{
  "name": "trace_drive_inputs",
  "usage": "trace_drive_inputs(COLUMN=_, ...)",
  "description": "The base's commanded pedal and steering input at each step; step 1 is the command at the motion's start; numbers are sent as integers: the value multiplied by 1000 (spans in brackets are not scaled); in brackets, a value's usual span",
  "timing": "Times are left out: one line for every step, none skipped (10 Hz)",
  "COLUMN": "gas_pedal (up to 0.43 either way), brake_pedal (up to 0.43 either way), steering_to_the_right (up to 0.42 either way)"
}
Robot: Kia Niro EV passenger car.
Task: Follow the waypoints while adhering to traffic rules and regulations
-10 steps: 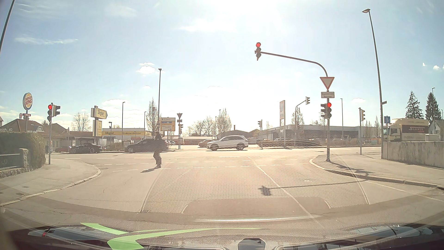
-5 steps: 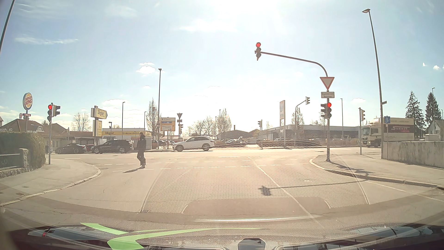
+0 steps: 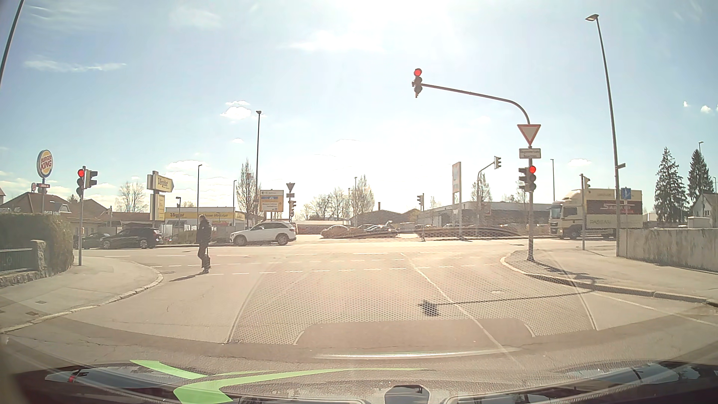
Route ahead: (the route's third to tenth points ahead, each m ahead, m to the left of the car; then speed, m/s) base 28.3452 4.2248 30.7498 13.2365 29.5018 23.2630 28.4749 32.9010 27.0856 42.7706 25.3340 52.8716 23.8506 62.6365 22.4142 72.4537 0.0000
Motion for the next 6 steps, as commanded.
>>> trace_drive_inputs(gas_pedal=0, brake_pedal=335, steering_to_the_right=-1)
trace_drive_inputs(gas_pedal=0, brake_pedal=329, steering_to_the_right=0)
trace_drive_inputs(gas_pedal=0, brake_pedal=335, steering_to_the_right=0)
trace_drive_inputs(gas_pedal=0, brake_pedal=329, steering_to_the_right=0)
trace_drive_inputs(gas_pedal=0, brake_pedal=329, steering_to_the_right=0)
trace_drive_inputs(gas_pedal=0, brake_pedal=329, steering_to_the_right=0)
